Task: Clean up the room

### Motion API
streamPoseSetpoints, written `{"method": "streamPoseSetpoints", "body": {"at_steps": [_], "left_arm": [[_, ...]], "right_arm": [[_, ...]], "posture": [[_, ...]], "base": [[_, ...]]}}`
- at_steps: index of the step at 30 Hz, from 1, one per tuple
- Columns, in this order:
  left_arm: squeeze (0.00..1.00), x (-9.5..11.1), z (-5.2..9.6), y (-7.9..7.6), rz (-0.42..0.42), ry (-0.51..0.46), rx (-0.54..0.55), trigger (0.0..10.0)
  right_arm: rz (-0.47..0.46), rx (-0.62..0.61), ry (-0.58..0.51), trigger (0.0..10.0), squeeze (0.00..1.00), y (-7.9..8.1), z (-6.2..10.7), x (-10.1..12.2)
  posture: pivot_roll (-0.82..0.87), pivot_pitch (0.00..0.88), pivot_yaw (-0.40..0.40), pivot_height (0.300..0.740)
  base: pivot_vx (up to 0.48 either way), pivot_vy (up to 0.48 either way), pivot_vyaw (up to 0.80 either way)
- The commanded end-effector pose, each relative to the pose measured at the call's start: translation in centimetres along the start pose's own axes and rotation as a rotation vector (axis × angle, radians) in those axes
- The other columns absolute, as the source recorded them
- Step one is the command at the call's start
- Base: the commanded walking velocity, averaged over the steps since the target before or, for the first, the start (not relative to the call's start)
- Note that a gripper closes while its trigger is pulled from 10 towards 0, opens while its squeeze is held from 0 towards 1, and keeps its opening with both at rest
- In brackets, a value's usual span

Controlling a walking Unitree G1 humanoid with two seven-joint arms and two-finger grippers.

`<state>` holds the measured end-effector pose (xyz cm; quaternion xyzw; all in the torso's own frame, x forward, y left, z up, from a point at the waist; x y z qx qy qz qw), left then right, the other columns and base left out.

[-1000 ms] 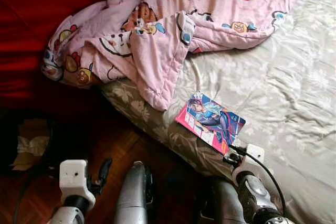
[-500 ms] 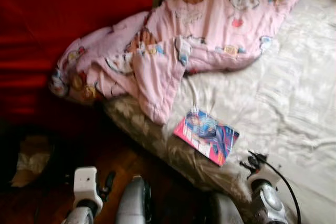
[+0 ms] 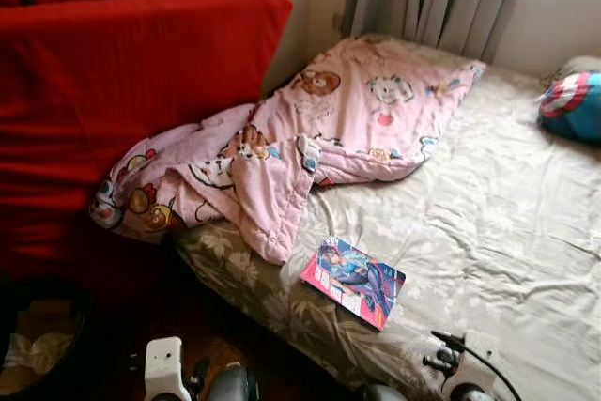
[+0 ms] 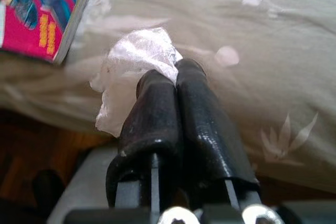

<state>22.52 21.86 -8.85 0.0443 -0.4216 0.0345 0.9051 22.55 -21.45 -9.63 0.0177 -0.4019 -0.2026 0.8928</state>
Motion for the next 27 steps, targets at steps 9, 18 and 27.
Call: {"method": "streamPoseSetpoints", "body": {"at_steps": [9,18,27], "left_arm": [[0.00,-0.9,-0.3,-0.2,-0.012,0.076,0.003,10.0],[0.00,-1.7,-0.1,0.5,0.009,0.108,0.032,10.0],[0.00,-2.7,0.3,1.4,0.022,0.152,0.046,10.0]], "right_arm": [[-0.017,-0.039,0.088,10.0,0.00,-1.1,0.6,-2.2],[0.012,-0.062,0.153,10.0,0.00,-1.9,1.3,-3.9],[0.091,-0.037,0.213,10.0,0.00,-0.4,1.1,-4.7]], "posture": [[-0.03,0.000,-0.023,0.718],[0.01,0.000,-0.032,0.740],[0.03,0.000,-0.013,0.740]], "base": [[0.000,0.000,0.00],[0.000,0.000,0.00],[0.000,0.000,0.00]]}}
Point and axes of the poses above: a point about 5 cm out from each wrist's last joint towards the gripper, its own z axis pointing back from the gripper into the wrist, its own x axis along the axis of the wrist's last joint, y = z × x, the point moved 4 cm from there along -z, pointing out of the wrist towards the gripper, and after that the axes turned 6 degrees about -z, right-handed, at the moved point
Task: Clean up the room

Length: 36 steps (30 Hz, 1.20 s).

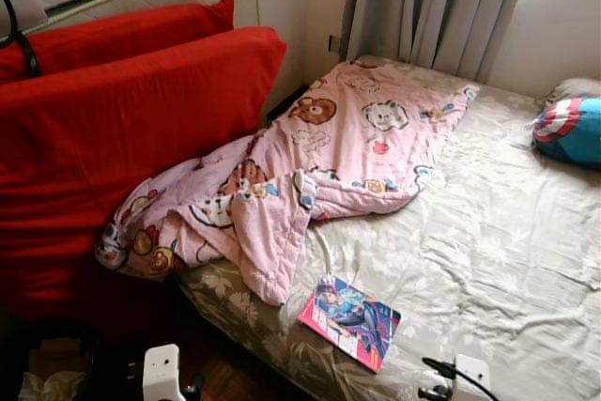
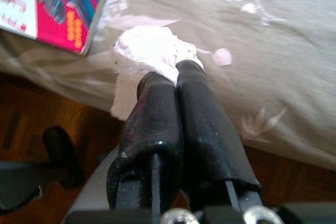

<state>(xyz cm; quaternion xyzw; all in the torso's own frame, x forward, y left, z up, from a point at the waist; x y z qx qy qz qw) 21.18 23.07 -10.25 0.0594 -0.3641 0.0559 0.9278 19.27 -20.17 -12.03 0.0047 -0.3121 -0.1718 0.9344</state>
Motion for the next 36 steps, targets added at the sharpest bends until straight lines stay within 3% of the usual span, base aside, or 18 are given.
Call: {"method": "streamPoseSetpoints", "body": {"at_steps": [1,9,18,27,36], "left_arm": [[0.00,-0.8,0.2,0.1,0.002,0.028,-0.001,10.0],[0.00,-2.2,0.5,-0.2,0.009,0.061,-0.004,10.0],[0.00,-3.2,0.9,0.2,-0.006,0.082,0.009,10.0],[0.00,-4.0,1.2,0.1,-0.027,0.091,-0.007,10.0],[0.00,-5.2,1.6,-0.2,-0.032,0.121,-0.027,10.0]], "right_arm": [[0.013,-0.001,0.023,10.0,0.00,0.1,0.1,-0.6],[0.093,0.024,0.066,10.0,0.00,0.0,0.3,-1.7],[0.159,0.076,0.111,10.0,0.00,0.8,0.5,-3.0],[0.143,0.076,0.148,10.0,0.00,0.7,1.0,-4.8],[0.139,0.067,0.146,10.0,0.00,0.3,1.1,-4.9]], "posture": [[0.03,0.000,-0.013,0.740],[0.02,0.000,-0.024,0.740],[0.02,0.000,-0.014,0.740],[0.02,0.000,-0.019,0.740],[0.02,0.000,-0.032,0.740]], "base": [[0.000,0.000,0.00],[0.000,0.000,0.00],[0.000,0.000,0.80],[0.000,0.000,0.00],[0.000,0.095,0.00]]}}
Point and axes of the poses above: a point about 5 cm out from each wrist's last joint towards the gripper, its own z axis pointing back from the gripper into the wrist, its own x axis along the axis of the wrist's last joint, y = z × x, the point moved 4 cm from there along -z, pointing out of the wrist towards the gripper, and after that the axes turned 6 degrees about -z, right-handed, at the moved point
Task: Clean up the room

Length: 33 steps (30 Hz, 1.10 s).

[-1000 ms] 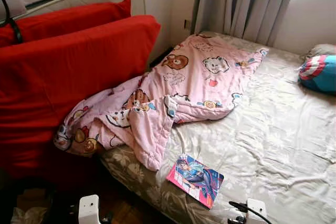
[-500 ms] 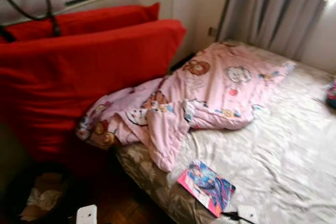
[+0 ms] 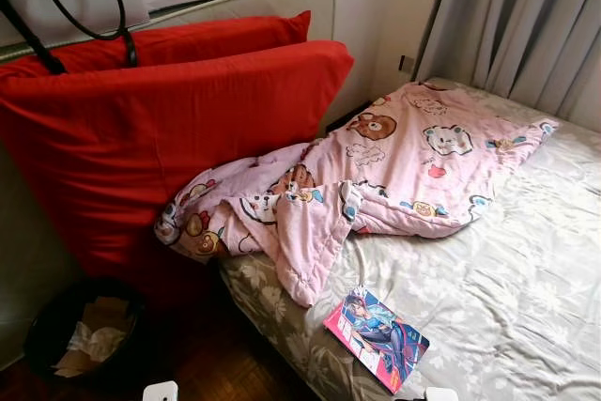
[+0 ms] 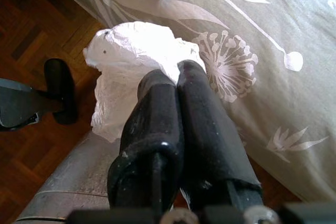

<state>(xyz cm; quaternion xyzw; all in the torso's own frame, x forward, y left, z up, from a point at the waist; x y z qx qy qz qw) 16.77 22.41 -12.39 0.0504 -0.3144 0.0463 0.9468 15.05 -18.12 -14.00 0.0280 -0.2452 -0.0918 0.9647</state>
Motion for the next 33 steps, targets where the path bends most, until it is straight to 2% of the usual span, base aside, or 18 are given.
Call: {"method": "streamPoseSetpoints", "body": {"at_steps": [1,7,33], "left_arm": [[0.00,-0.45,0.08,-0.09,-0.016,0.016,-0.008,10.0],[0.00,-0.45,0.03,-0.10,-0.057,0.031,-0.020,10.0],[0.00,-0.51,0.09,0.60,-0.077,0.040,-0.015,10.0]], "right_arm": [[-0.007,-0.005,-0.007,10.0,0.00,-0.05,0.02,0.02],[0.000,-0.004,-0.010,10.0,0.00,0.13,-0.02,0.12],[0.002,0.011,-0.013,10.0,0.00,0.68,-0.05,0.00]], "posture": [[0.02,0.000,-0.032,0.740],[0.02,0.000,-0.027,0.740],[0.02,0.000,-0.015,0.740]], "base": [[0.000,0.292,0.00],[0.000,0.302,0.00],[0.000,0.459,0.00]]}}
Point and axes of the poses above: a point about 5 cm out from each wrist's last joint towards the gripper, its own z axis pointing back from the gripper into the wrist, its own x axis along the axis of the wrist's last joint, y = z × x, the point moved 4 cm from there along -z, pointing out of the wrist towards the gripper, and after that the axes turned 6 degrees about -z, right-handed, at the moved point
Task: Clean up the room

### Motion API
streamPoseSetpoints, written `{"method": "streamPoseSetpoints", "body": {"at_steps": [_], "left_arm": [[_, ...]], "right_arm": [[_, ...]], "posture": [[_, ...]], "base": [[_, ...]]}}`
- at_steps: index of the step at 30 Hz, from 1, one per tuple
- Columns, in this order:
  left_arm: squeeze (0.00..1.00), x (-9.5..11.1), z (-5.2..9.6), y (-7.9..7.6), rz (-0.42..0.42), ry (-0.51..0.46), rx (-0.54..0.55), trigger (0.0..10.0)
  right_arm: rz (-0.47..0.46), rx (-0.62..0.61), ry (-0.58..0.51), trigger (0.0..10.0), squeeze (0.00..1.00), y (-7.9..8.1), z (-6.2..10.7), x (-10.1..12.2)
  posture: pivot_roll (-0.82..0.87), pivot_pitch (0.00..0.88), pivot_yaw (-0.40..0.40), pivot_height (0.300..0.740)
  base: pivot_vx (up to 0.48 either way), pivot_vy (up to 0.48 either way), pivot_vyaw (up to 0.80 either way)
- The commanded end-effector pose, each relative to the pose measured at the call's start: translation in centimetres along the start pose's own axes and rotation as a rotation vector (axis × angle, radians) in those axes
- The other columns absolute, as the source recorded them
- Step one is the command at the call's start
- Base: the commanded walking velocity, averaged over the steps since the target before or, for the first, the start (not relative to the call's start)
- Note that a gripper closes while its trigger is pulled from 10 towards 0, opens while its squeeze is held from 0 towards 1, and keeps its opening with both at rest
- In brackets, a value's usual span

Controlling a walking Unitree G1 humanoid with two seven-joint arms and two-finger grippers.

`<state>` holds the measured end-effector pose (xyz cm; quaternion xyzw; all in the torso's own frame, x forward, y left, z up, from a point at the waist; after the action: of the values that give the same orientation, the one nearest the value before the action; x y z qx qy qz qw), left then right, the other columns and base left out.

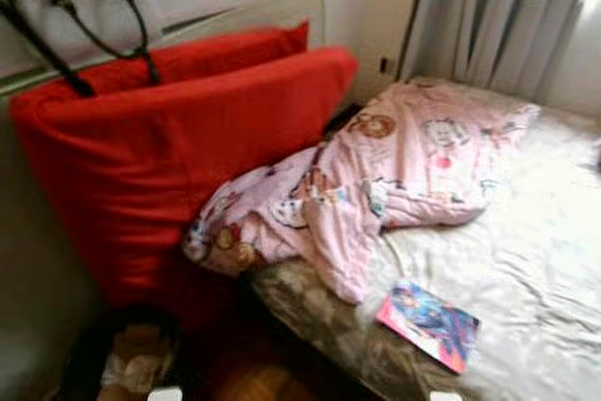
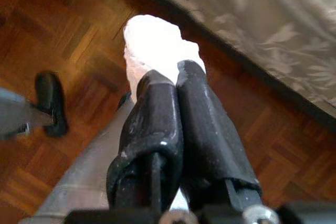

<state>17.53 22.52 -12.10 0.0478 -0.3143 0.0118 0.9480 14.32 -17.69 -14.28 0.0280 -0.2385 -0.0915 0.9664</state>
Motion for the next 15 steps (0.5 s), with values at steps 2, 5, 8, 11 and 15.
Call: {"method": "streamPoseSetpoints", "body": {"at_steps": [2,5,8,11,15], "left_arm": [[0.00,-1.31,0.33,0.49,-0.012,0.042,0.011,10.0],[0.00,-1.27,0.32,0.51,-0.009,0.040,0.013,10.0],[0.00,-1.24,0.32,0.51,-0.007,0.039,0.013,10.0],[0.00,-1.19,0.30,0.50,-0.005,0.038,0.014,10.0],[0.00,-1.11,0.28,0.50,-0.001,0.035,0.016,10.0]], "right_arm": [[0.003,0.012,-0.026,10.0,0.00,0.40,-0.14,0.85],[0.007,0.013,-0.028,10.0,0.00,0.39,-0.14,0.89],[0.011,0.015,-0.029,10.0,0.00,0.40,-0.14,0.93],[0.017,0.017,-0.029,10.0,0.00,0.41,-0.15,0.99],[0.018,0.017,-0.031,10.0,0.00,0.41,-0.16,1.08]], "posture": [[0.02,0.000,-0.017,0.740],[0.03,0.000,-0.019,0.740],[0.03,0.000,-0.019,0.740],[0.03,0.000,-0.021,0.740],[0.03,0.000,-0.021,0.740]], "base": [[0.000,0.474,0.00],[0.000,0.475,0.00],[0.000,0.474,0.00],[0.000,0.472,0.00],[0.000,0.472,0.00]]}}
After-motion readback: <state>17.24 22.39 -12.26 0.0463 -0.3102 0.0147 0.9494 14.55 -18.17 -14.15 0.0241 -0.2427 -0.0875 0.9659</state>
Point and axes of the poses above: a point about 5 cm out from each wrist's last joint towards the gripper, its own z axis pointing back from the gripper into the wrist, its own x axis along the axis of the wrist's last joint, y = z × x, the point moved 4 cm from there along -z, pointing out of the wrist towards the gripper, and after that the axes turned 6 degrees about -z, right-handed, at the moved point
